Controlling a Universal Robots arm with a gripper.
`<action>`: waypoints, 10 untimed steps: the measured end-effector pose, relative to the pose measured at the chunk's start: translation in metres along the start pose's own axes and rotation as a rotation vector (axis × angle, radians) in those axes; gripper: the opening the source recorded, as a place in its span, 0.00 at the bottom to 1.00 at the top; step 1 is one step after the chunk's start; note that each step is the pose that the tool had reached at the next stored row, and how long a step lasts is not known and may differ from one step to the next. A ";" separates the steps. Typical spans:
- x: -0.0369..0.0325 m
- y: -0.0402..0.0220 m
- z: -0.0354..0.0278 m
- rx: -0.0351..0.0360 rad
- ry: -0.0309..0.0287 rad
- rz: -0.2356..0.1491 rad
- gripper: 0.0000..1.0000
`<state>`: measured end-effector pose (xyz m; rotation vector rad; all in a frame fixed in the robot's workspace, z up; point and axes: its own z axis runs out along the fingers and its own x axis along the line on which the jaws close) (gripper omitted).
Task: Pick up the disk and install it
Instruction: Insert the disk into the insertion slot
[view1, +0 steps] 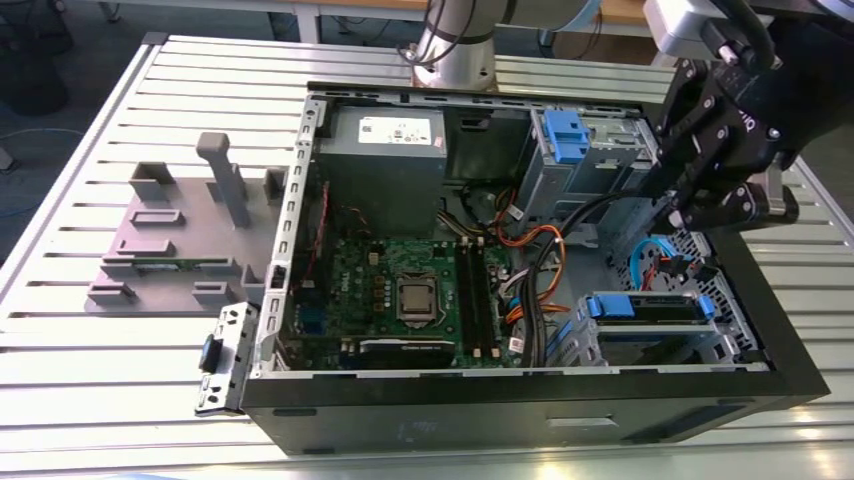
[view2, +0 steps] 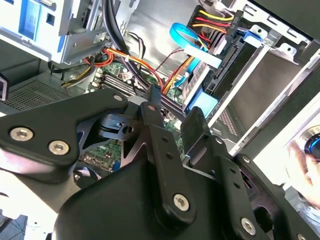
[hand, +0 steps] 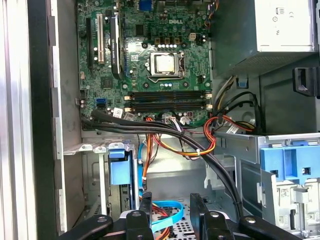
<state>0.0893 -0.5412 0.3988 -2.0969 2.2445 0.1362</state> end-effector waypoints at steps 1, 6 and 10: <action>-0.0002 0.0000 0.0000 0.0000 0.0000 0.000 0.44; -0.0011 0.0001 0.0001 0.0000 0.0000 0.000 0.44; -0.0009 0.0001 0.0001 0.0000 0.0001 0.000 0.36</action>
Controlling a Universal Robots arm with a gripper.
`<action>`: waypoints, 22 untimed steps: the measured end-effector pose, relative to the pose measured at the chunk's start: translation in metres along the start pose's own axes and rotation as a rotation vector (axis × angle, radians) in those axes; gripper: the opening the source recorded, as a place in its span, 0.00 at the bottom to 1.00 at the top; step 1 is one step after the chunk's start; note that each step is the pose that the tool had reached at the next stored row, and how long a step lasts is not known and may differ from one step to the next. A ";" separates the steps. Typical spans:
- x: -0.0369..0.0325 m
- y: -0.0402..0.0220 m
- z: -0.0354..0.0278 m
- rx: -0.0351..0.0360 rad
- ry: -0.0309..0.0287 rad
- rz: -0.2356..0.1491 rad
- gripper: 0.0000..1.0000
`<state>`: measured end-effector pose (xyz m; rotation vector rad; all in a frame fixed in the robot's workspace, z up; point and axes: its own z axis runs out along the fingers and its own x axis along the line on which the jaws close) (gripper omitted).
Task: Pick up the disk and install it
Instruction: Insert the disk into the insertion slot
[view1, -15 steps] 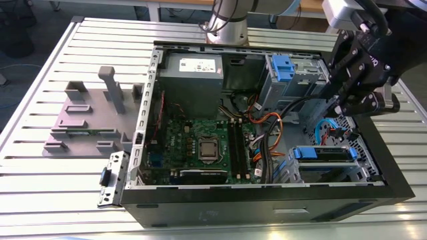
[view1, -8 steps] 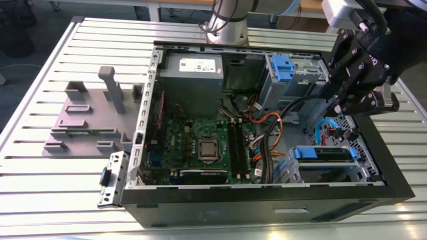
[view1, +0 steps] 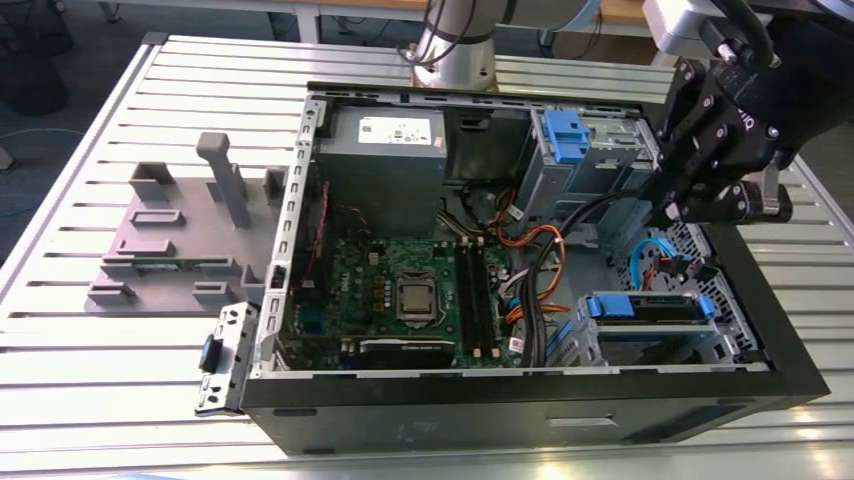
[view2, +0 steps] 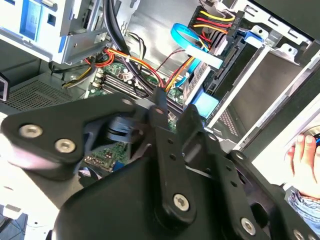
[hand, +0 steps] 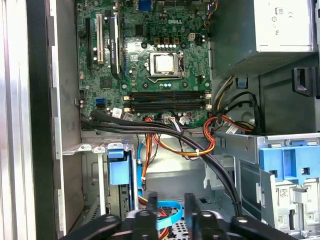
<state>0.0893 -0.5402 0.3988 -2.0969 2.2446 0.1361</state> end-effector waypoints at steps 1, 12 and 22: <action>0.0000 0.0000 0.0000 0.0000 -0.0001 0.000 0.30; 0.0018 -0.0001 -0.0001 0.0000 -0.0002 0.000 0.11; 0.0410 -0.0026 -0.0043 -0.0001 0.0000 0.000 0.11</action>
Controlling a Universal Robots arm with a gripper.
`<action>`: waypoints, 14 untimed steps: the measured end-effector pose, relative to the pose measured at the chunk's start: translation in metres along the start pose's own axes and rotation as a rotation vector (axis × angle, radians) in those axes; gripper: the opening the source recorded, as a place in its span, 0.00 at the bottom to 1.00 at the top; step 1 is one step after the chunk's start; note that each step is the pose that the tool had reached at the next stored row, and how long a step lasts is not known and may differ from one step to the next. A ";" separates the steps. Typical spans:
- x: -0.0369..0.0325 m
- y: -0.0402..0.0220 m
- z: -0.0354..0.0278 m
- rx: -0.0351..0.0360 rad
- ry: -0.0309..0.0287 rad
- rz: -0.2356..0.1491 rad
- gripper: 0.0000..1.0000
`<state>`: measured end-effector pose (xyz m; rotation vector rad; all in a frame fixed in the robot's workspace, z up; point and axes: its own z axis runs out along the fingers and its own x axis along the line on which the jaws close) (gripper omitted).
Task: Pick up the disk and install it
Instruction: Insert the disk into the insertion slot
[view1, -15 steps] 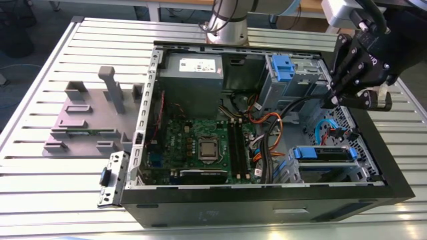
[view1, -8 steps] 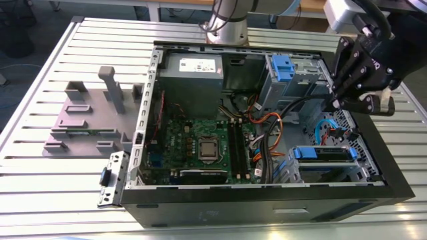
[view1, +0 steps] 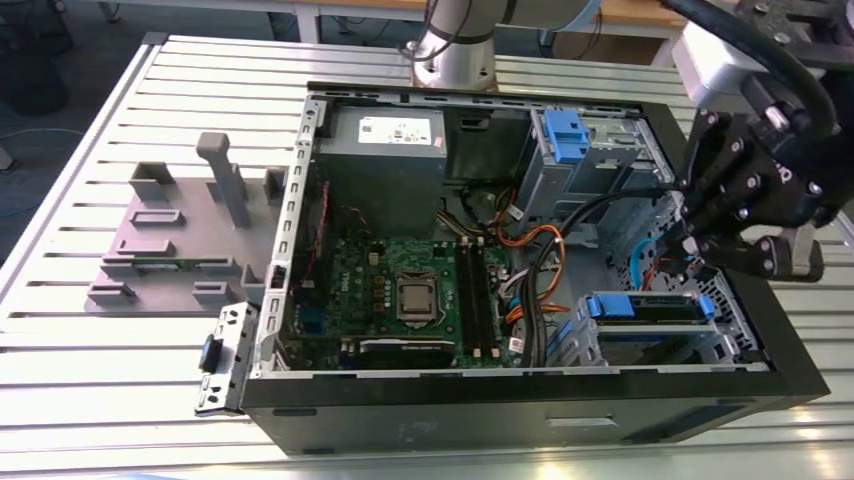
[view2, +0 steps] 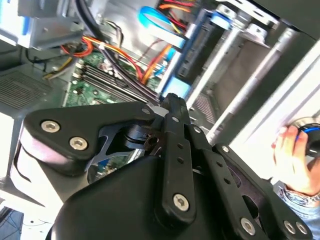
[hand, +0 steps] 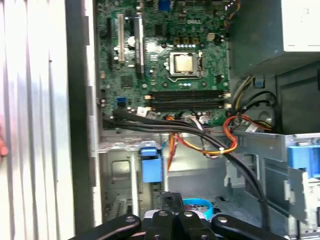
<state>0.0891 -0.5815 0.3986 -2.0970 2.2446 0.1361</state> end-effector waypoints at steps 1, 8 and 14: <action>0.0042 -0.0003 -0.0005 0.0001 0.0003 0.000 0.11; 0.0166 -0.0011 -0.0017 0.0002 0.0014 0.000 0.11; 0.0256 -0.0018 -0.0027 0.0006 0.0077 0.000 0.11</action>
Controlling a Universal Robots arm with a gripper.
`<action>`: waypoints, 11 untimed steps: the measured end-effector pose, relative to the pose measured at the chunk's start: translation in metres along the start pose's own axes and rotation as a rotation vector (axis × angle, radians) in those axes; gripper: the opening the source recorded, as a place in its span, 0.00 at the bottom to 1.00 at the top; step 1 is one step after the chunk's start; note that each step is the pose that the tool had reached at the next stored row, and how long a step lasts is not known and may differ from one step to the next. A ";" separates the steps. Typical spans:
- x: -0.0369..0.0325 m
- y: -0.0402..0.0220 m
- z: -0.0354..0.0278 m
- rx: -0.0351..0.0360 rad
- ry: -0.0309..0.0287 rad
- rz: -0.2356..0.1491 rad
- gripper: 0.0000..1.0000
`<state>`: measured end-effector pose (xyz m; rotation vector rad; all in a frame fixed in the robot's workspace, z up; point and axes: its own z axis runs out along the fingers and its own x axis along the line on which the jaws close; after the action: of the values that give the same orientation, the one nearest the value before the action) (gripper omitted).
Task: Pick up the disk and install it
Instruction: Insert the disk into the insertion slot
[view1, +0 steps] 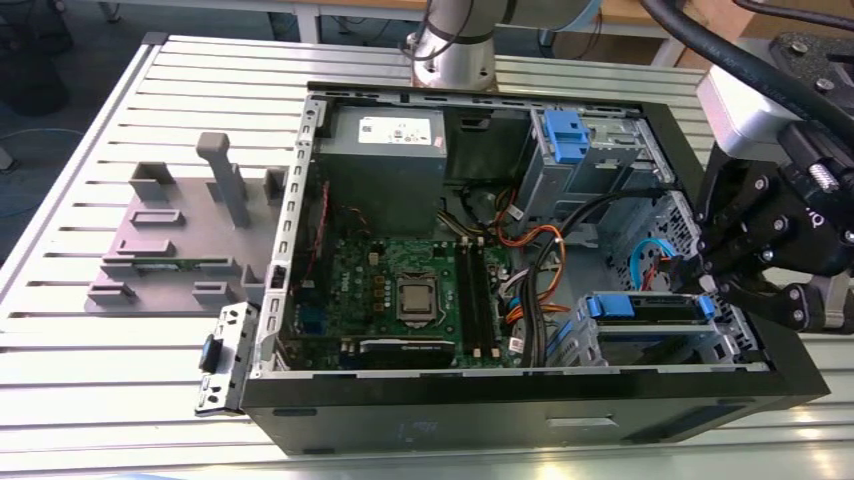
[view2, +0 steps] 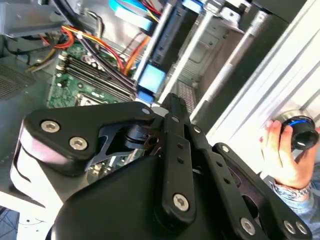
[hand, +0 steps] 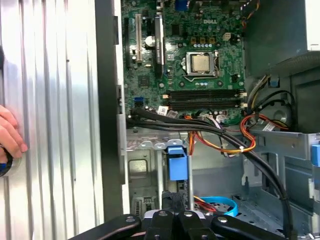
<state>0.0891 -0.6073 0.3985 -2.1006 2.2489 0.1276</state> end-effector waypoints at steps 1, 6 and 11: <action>0.0000 0.0000 0.0000 0.0000 0.0001 0.000 0.11; -0.0003 -0.0002 0.0000 0.0009 0.0134 0.000 0.11; -0.0019 -0.0121 0.0057 -0.0106 0.0165 0.001 0.11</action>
<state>0.1013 -0.6057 0.3928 -2.1132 2.2639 0.1230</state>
